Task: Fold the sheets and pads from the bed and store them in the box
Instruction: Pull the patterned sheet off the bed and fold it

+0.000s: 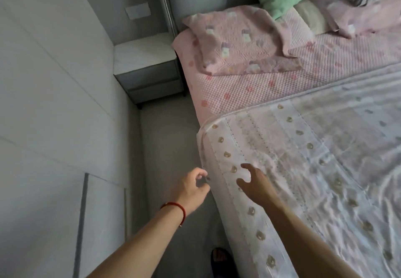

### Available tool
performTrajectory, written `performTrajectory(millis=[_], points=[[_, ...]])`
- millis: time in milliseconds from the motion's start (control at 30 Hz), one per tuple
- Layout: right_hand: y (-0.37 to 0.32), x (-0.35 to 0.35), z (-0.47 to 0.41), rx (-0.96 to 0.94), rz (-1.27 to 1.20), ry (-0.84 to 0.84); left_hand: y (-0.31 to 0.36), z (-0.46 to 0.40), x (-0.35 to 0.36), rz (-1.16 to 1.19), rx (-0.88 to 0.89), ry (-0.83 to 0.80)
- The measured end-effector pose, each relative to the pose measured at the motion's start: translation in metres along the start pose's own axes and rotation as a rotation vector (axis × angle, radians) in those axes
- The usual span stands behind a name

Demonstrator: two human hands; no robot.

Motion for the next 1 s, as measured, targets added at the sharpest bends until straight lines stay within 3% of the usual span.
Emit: performTrajectory(millis=[200, 367, 467, 600, 767, 900, 1000], points=[[0.043, -0.002, -0.172, 0.223, 0.299, -0.004, 0.005, -0.206, 0.006, -0.115, 0.008, -0.041], [0.069, 0.023, -0.230, 0.266, 0.239, -0.045, 0.032, -0.342, 0.011, -0.371, 0.182, 0.042], [0.078, 0.025, -0.238, 0.285, 0.355, 0.022, 0.035, -0.389, 0.025, -0.536, 0.180, -0.026], [0.079, 0.028, -0.243, 0.291, 0.380, 0.029, 0.045, -0.408, 0.026, -0.747, 0.175, 0.023], [0.078, 0.027, -0.243, 0.323, 0.396, 0.008, 0.030, -0.398, 0.038, -0.722, 0.357, -0.109], [0.079, 0.026, -0.243, 0.328, 0.396, 0.011, 0.027, -0.342, 0.048, -1.116, 0.607, 0.064], [0.080, 0.025, -0.239, 0.296, 0.352, 0.013, 0.013, -0.301, 0.071, -1.153, 0.725, 0.166]])
Point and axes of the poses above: each hand's wrist, its own z-axis away from the middle knuckle, its own x-axis out of the palm, y = z × x, the point moved 5 cm from there along -z, towards the middle knuckle, and after that the axes turned 7 degrees about -y, right-handed, at the moved point
